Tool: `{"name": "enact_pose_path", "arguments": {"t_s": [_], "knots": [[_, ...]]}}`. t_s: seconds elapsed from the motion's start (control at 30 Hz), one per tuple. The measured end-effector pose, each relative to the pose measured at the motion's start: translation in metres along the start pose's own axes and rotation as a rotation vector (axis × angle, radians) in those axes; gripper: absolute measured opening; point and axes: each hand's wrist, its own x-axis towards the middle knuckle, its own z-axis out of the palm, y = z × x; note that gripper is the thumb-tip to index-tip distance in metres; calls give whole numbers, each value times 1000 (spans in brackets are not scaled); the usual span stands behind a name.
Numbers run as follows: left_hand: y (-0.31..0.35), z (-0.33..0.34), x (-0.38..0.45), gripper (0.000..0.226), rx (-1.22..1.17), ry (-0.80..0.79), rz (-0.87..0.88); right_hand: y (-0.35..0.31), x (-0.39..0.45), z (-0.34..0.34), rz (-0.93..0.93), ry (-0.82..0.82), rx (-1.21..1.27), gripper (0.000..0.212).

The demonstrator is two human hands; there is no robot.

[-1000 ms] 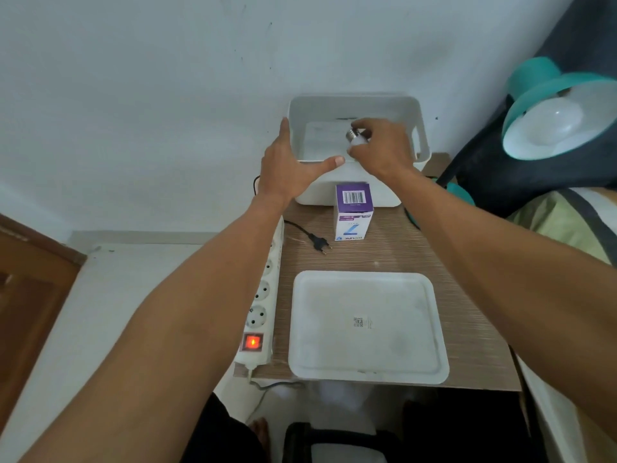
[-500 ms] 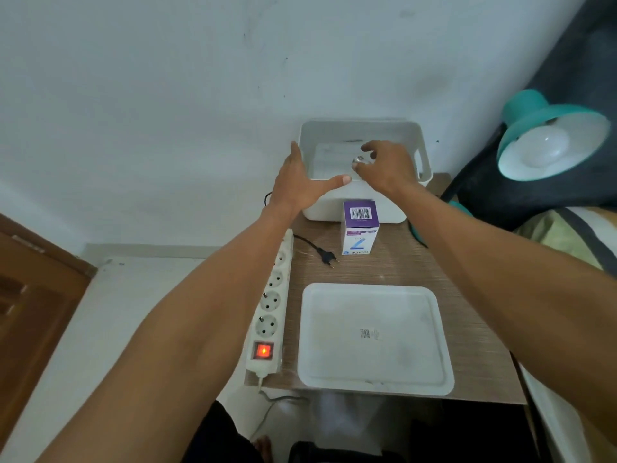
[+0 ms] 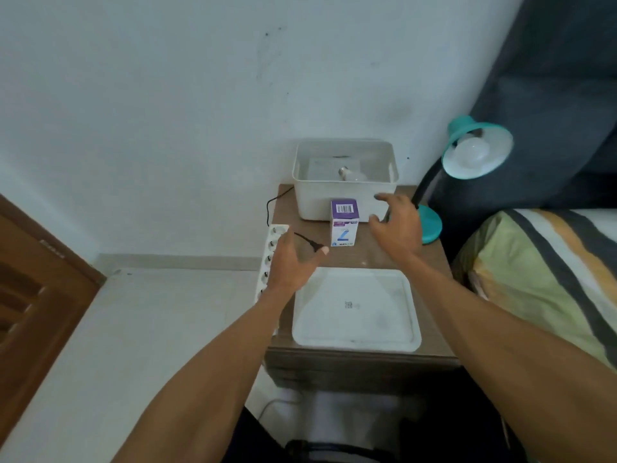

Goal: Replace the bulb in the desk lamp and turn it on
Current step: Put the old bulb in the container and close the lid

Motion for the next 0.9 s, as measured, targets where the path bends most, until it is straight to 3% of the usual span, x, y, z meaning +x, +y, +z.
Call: {"name": "enact_pose_path", "arguments": {"t_s": [0.1,0.23,0.5,0.67,0.9], "knots": [[-15,12,-47,83,66,-9,69,20,-44,0,88,-107,-25,51],[-34,32,-83,103,233,-75,23,52,-103,1,241,-249,-65,64],[-47,38,-97,105,419,-133,32,93,-142,2,318,-414,-194,84],[-52,42,-97,103,493,-108,44,94,-155,7,278,-358,-237,79],[-55,50,-100,98,364,5,55,92,-164,14,249,-233,-206,69]]}}
